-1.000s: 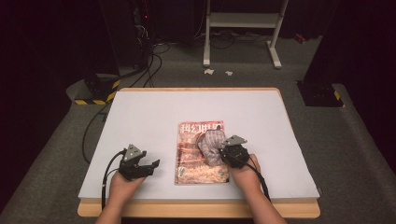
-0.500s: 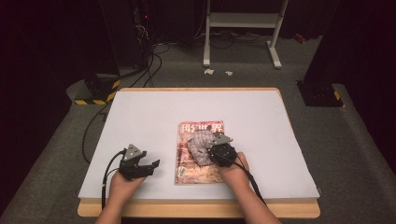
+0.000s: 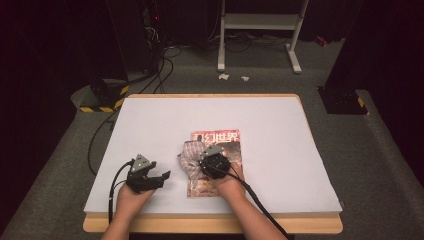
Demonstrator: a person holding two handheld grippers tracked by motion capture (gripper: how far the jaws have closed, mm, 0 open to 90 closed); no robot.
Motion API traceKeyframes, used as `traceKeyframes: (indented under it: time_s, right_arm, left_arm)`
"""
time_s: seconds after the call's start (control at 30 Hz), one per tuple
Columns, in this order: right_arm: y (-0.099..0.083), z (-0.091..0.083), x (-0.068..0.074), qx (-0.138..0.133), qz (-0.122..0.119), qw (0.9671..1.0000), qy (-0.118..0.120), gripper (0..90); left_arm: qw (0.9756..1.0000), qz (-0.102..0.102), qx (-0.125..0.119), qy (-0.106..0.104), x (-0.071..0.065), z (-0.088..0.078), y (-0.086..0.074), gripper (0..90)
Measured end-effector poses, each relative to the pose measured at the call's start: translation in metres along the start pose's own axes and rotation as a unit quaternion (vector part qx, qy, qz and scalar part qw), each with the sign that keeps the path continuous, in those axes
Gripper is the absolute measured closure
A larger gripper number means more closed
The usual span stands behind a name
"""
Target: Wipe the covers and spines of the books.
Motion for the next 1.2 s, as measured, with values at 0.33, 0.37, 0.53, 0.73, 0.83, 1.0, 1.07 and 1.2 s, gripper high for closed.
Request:
traceKeyframes:
  time_s: [0.33, 0.37, 0.53, 0.73, 0.83, 1.0, 1.07, 1.2]
  right_arm:
    - [-0.013, -0.012, -0.017, 0.004, 0.009, 0.9999, -0.013, 67.6]
    - [-0.013, -0.012, -0.017, 0.004, 0.009, 0.9999, -0.013, 67.6]
    - [-0.024, -0.023, -0.031, 0.003, 0.022, 0.9995, -0.024, 67.6]
    - [-0.043, -0.042, -0.057, 0.000, 0.043, 0.9979, -0.049, 67.6]
    - [-0.049, -0.049, -0.066, -0.001, 0.050, 0.9970, -0.059, 67.6]
    - [-0.058, -0.058, -0.081, 0.003, 0.065, 0.9952, -0.073, 67.7]
    - [-0.062, -0.062, -0.087, 0.002, 0.073, 0.9944, -0.076, 67.7]
    - [-0.063, -0.065, -0.089, 0.005, 0.070, 0.9938, -0.087, 67.6]
  left_arm:
    - [1.0000, 0.003, 0.002, 0.000, -0.001, 0.001, 0.000, 28.8]
    - [1.0000, 0.003, 0.002, 0.000, -0.001, 0.001, 0.000, 28.8]
    - [1.0000, 0.005, 0.003, -0.002, -0.003, 0.002, -0.001, 28.8]
    - [1.0000, 0.006, 0.004, -0.003, -0.005, 0.003, -0.001, 28.8]
    - [1.0000, 0.007, 0.005, -0.003, -0.005, 0.003, -0.001, 28.9]
    - [1.0000, 0.007, 0.004, -0.003, -0.005, 0.003, -0.001, 28.8]
    - [1.0000, 0.007, 0.005, -0.003, -0.005, 0.004, -0.001, 28.8]
    - [1.0000, 0.007, 0.005, -0.003, -0.005, 0.004, -0.001, 28.8]
Point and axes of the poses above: each handheld gripper's, and its own axes: z roughly forward along the jaws, y roughly out of its top, x roughly to its left, the point moved 3 cm from there along z, roughly forward along the jaws, and after that the axes turned 4 degrees about y, right-handed, at the moved point
